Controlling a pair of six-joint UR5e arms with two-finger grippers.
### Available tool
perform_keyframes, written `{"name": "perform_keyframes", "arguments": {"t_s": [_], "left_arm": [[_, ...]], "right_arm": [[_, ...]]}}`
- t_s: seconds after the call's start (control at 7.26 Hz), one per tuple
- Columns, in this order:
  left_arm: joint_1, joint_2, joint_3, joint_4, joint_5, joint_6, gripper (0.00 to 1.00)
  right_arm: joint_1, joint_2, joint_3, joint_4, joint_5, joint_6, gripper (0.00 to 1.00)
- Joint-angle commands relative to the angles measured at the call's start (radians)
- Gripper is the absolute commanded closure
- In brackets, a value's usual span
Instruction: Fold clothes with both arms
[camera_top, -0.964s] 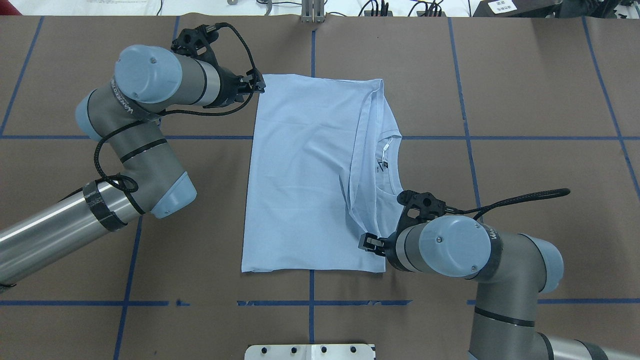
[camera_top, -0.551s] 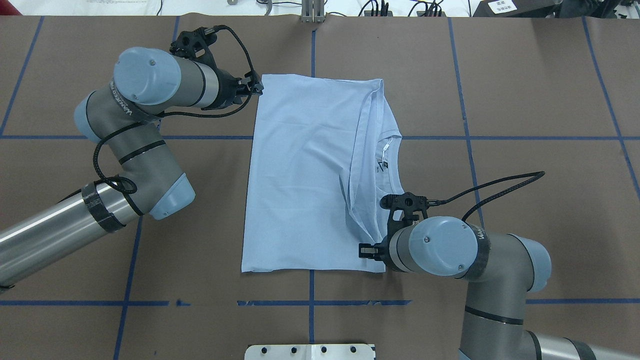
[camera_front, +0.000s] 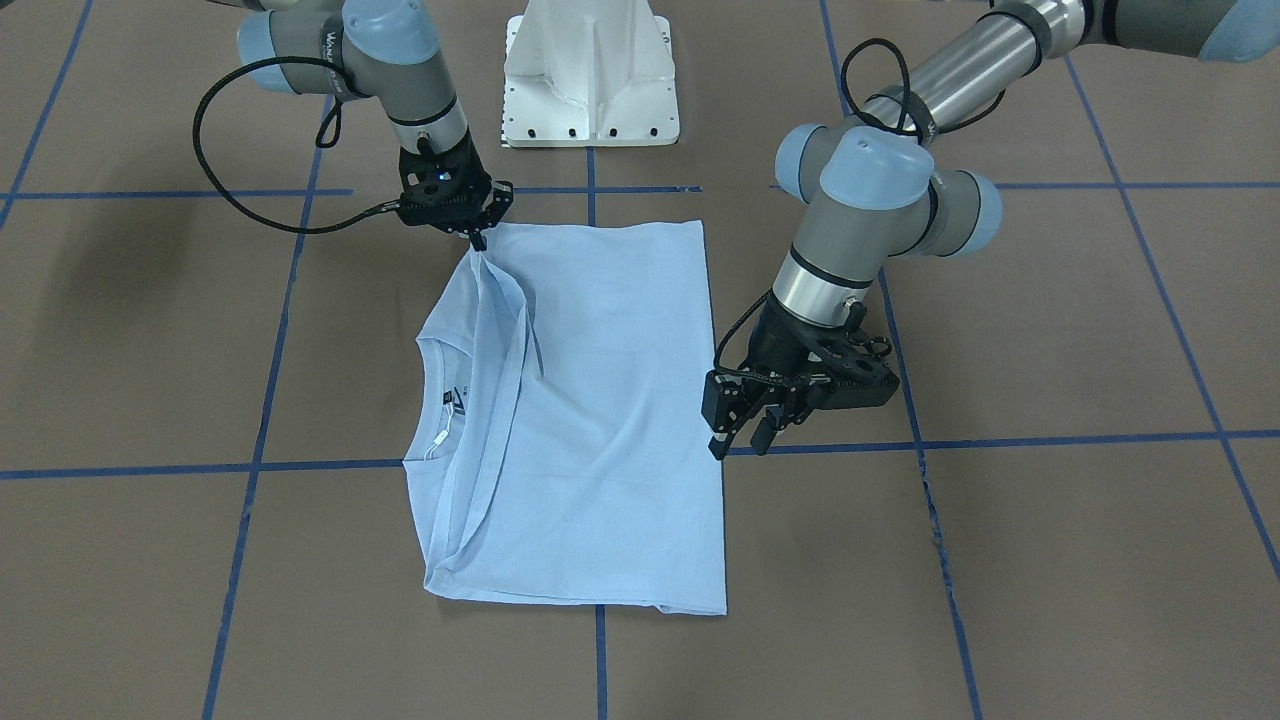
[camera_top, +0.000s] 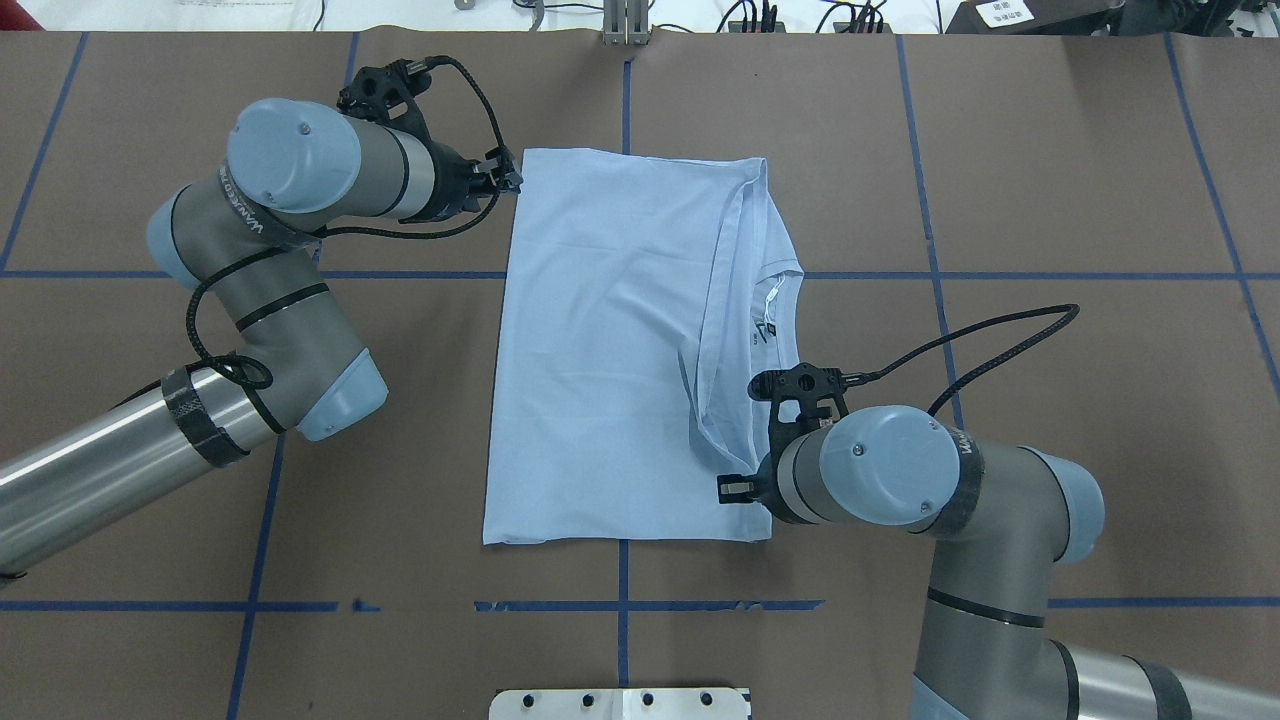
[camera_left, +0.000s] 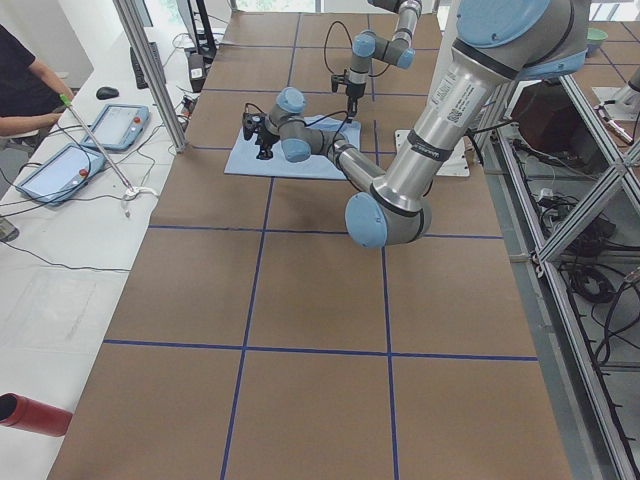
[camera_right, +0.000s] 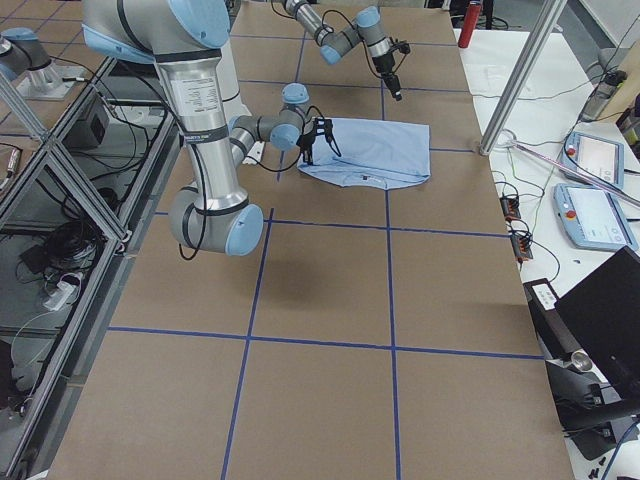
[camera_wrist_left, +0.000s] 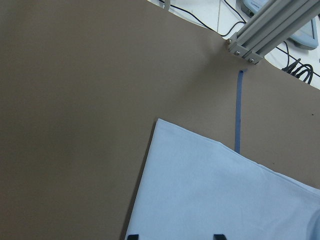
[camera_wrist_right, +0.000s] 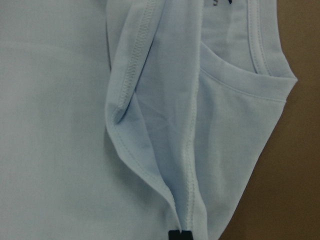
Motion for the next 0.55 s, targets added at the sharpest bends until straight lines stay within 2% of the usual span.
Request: {"name": "perform_keyframes", "arguments": {"t_s": [0.0,0.41], "left_arm": [[0.001,-0.001,0.000,0.000,0.000,0.000,0.41],[0.004,-0.003,-0.004,0.003,0.003,-0.008,0.41]], "right_arm": [[0.011,-0.016,0.014,-0.007,0.015,0.015,1.00],[-0.039,-0.059,0.016,-0.008,0.006,0.087,1.00]]}}
